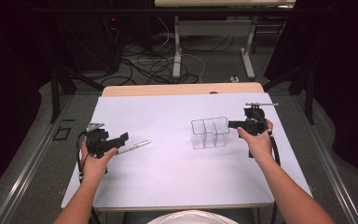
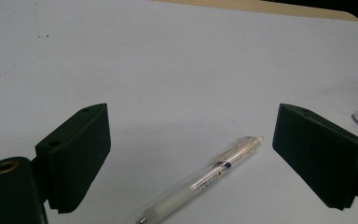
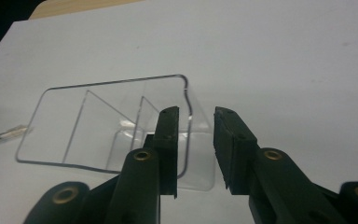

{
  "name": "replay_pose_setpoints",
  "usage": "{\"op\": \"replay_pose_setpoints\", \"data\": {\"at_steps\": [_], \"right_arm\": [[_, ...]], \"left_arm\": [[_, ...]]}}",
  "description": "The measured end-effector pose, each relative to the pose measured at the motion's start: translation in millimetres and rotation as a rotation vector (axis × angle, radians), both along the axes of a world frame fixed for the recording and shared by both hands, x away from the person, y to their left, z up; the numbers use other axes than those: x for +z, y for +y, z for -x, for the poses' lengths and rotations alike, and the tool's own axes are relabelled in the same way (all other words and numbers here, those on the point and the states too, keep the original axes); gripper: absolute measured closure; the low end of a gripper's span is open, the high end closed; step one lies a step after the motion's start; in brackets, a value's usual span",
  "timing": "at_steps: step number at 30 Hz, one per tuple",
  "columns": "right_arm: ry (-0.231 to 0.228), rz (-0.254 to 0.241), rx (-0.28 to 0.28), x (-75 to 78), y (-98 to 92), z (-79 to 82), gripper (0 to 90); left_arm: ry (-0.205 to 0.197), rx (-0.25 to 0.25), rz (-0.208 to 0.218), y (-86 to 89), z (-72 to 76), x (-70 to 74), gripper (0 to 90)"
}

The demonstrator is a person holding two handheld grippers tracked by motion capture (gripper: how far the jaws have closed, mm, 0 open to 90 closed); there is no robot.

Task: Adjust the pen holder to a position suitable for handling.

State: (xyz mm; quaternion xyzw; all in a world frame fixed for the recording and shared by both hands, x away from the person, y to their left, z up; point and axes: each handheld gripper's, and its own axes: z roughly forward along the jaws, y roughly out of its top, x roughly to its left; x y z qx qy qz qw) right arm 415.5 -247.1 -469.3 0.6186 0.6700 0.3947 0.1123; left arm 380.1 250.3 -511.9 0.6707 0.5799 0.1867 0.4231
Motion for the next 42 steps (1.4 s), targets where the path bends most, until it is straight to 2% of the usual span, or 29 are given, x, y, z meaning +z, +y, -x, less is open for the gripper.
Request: {"op": "replay_pose_setpoints", "data": {"at_steps": [2,3,4,5,8,11,14,18,20,28,42], "right_arm": [[-0.018,-0.007,-0.008,-3.8,-2.8,0.7,72.3],[-0.031,0.010,0.002,-6.6,-4.9,0.8,74.1],[-0.033,0.028,-0.008,-11.2,-5.3,1.6,78.8],[-0.033,0.028,-0.008,-11.2,-5.3,1.6,78.8],[-0.021,0.050,-0.008,-20.0,-7.0,2.0,89.9],[-0.014,0.050,-0.005,-22.0,-6.0,2.6,90.0],[-0.029,0.087,0.017,-25.4,-0.6,4.0,90.0],[-0.020,0.098,0.031,-28.2,5.4,5.9,90.0],[-0.034,0.139,0.025,-29.7,10.6,8.3,90.0],[-0.043,0.141,0.025,-31.5,14.2,8.0,90.0],[-0.050,0.140,0.070,-34.7,41.4,3.3,90.0]], "left_arm": [[-0.002,0.001,-0.002,0.2,0.2,0.2,11.3],[0.001,-0.003,-0.004,0.4,0.3,0.7,11.4],[0.001,-0.002,-0.004,0.4,0.3,0.7,11.4],[-0.002,0.000,-0.004,0.1,0.2,0.4,11.4],[-0.004,-0.001,-0.004,0.0,0.3,0.7,11.5],[-0.006,-0.001,-0.003,0.5,0.2,0.5,11.8],[-0.005,0.000,-0.003,1.0,0.2,0.4,12.1],[-0.006,-0.002,-0.004,1.2,0.2,0.9,12.1],[-0.010,-0.002,-0.002,1.2,0.2,0.9,12.1],[-0.008,-0.005,-0.002,0.8,-0.2,0.9,12.1],[-0.007,-0.001,-0.005,0.7,0.2,0.6,12.3]]}}
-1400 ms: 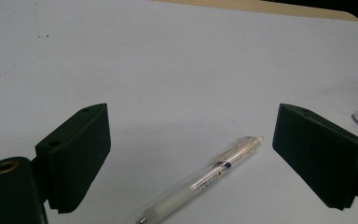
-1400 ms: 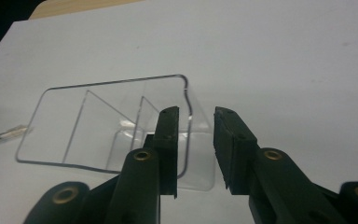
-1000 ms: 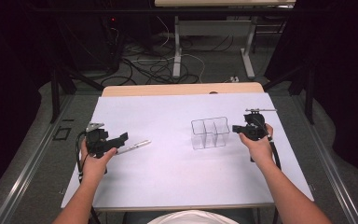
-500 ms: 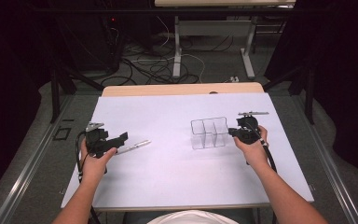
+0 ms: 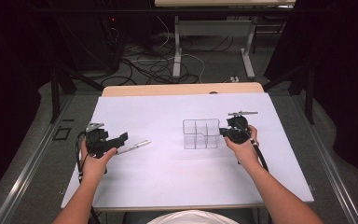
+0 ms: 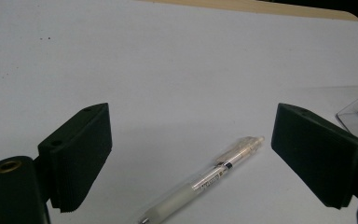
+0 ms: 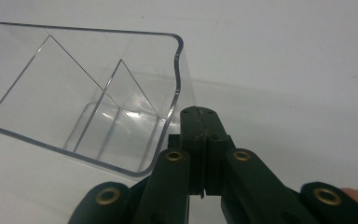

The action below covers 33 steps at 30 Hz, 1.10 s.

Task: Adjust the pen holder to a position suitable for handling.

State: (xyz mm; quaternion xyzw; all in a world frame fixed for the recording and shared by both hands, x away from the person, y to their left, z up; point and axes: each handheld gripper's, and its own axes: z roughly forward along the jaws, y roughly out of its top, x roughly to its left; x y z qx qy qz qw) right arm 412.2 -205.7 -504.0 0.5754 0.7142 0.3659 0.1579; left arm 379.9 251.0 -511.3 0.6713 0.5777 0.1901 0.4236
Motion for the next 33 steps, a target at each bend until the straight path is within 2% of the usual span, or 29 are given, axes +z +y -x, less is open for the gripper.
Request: {"op": "replay_pose_setpoints", "data": {"at_steps": [6,10,17,22,30,31,33], "right_arm": [[0.004,-0.002,0.010,0.7,10.0,-3.5,90.0],[0.016,-0.007,0.036,0.8,18.4,-8.4,90.0],[0.015,-0.003,0.072,-1.1,43.6,-14.3,90.0],[0.017,-0.004,0.093,-1.8,54.7,-16.6,90.0],[0.027,-0.007,0.095,-0.3,52.0,-17.6,88.8],[0.014,-0.002,0.096,0.0,50.1,-17.7,88.4],[0.018,-0.004,0.095,2.8,45.9,-16.1,86.5]], "left_arm": [[0.000,0.003,-0.001,-0.2,0.5,0.3,12.3],[0.001,0.003,-0.002,-0.3,0.6,0.1,12.3],[0.001,0.007,0.000,0.2,0.6,-0.5,12.3],[0.007,0.003,-0.003,0.5,1.0,-0.1,12.3],[0.004,0.003,-0.003,1.7,1.0,-0.4,12.4],[0.005,0.002,-0.002,1.9,1.1,-0.3,12.5],[-0.001,0.005,-0.001,1.5,1.3,-0.6,12.5]]}}
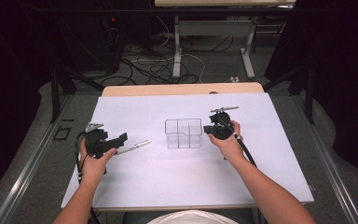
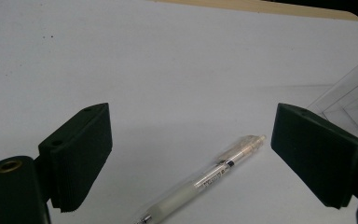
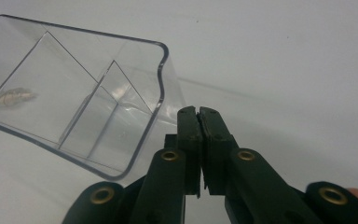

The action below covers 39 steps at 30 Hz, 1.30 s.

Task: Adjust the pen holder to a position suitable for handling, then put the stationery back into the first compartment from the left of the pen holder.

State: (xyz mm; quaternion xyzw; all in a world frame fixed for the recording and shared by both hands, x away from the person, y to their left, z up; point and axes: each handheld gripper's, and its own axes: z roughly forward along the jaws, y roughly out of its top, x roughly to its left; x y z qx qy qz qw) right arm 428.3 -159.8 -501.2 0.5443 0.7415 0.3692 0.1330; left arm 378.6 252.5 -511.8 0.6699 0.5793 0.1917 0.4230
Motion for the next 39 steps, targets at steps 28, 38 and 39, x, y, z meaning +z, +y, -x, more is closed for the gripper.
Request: {"op": "replay_pose_setpoints", "data": {"at_steps": [28,38,39], "right_arm": [[-0.047,0.025,-0.035,10.7,-68.6,18.8,30.8],[-0.059,0.073,-0.072,3.0,-95.4,29.3,14.4],[-0.050,0.081,-0.072,2.2,-96.1,29.6,13.8]], "left_arm": [[-0.001,0.012,-0.010,3.8,-0.2,2.1,13.8],[0.009,0.001,-0.031,2.5,-1.1,0.6,13.8],[0.009,-0.003,-0.033,1.9,-1.3,-0.1,13.8]]}}
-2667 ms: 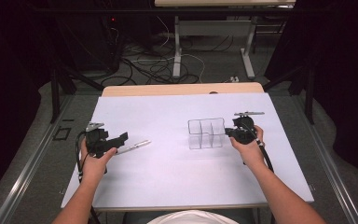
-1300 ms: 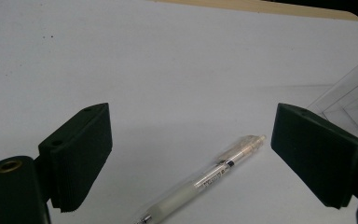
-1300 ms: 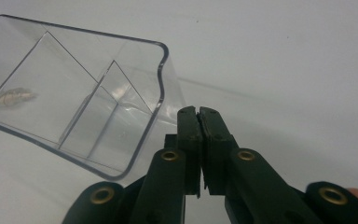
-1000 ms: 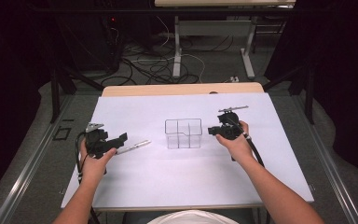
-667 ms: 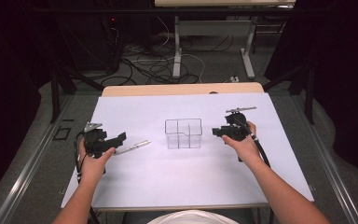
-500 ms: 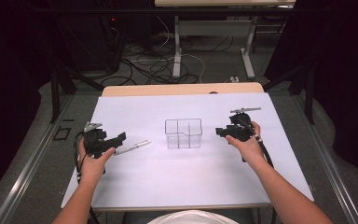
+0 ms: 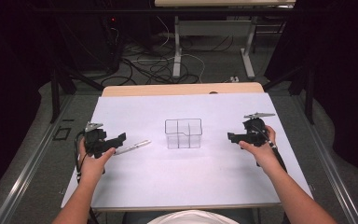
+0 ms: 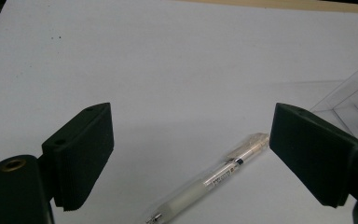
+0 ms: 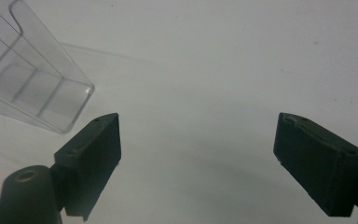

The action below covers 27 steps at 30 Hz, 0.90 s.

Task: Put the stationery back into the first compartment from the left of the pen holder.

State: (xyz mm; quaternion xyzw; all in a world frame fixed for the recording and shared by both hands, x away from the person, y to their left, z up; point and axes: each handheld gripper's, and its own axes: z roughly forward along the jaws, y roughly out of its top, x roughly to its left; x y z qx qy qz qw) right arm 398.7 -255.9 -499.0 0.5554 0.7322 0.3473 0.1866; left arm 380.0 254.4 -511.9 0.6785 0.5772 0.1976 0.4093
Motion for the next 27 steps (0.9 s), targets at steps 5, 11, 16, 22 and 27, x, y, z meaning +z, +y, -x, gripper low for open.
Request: {"op": "replay_pose_setpoints", "data": {"at_steps": [5,11,16,22,27], "right_arm": [[0.041,-0.004,0.002,-7.5,-4.2,-0.5,15.4],[0.052,-0.014,0.022,-15.4,-11.0,2.1,22.2],[0.019,-0.021,0.008,-12.5,-17.7,3.7,25.4],[-0.009,-0.029,0.006,-9.7,-24.9,5.5,33.3],[-0.007,-0.049,0.006,-9.8,-29.6,6.1,41.0]], "left_arm": [[0.014,-0.011,-0.015,-1.0,-0.4,-1.3,13.9],[0.033,-0.071,-0.062,-2.0,-4.1,-0.5,15.8],[0.025,-0.144,-0.159,-9.3,-7.1,2.3,16.9],[0.011,-0.227,-0.239,-15.2,-10.9,14.9,22.5],[0.041,-0.305,-0.304,-16.8,-14.9,23.9,26.1]]}}
